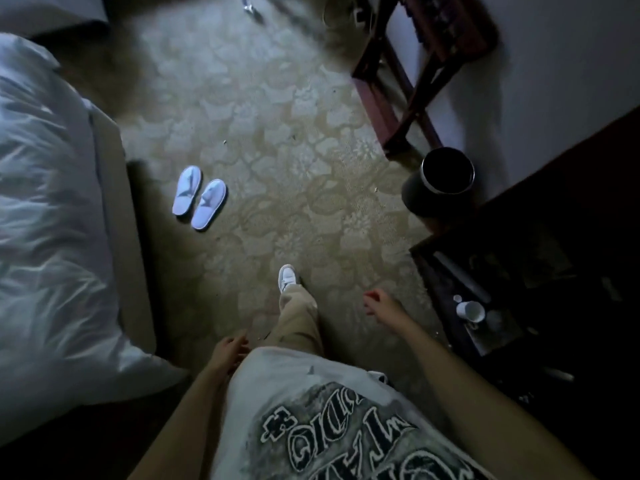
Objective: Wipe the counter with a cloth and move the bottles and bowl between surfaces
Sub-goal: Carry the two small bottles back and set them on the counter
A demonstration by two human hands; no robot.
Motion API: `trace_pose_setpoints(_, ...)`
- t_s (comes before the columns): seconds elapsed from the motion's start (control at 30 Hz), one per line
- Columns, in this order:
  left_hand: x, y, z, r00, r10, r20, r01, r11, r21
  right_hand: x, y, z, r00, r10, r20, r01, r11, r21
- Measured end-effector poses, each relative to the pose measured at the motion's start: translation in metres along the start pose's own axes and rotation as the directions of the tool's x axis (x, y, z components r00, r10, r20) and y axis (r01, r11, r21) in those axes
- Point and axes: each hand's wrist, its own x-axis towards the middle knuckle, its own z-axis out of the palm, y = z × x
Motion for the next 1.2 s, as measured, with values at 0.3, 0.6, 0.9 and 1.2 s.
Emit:
trace_pose_setpoints(0.3, 0.087, 0.195, -0.105, 0.999, 0.035, -0.012, -0.035, 0.999, -0.018, 0.092, -0.082, -0.023, 0.993, 0.115, -0.037, -0.118, 0.985, -0.126)
trace_pose_setpoints(0.6, 0.192, 0.453, -0.205, 0.961, 0.271, 0.053, -0.272, 0.962, 0.000, 0.179, -0.243, -0.066, 0.962, 0.265, -0.063, -0.271, 0.956, -0.112)
trace_pose_setpoints(0.9, 0.226, 0.525, -0.246, 0.998, -0.039, -0.059, 0.031, 0.990, -0.137, 0.348, -0.573, -0.101, 0.999, 0.008, 0.042, -0.002, 0.991, -0.137)
trace_pose_setpoints(1.2, 0.328, 0.683, -0.326, 0.996, -0.082, -0.030, 0.074, 0.972, -0.222, 0.495, -0.837, -0.108, 0.982, -0.106, 0.157, 0.148, 0.947, -0.285)
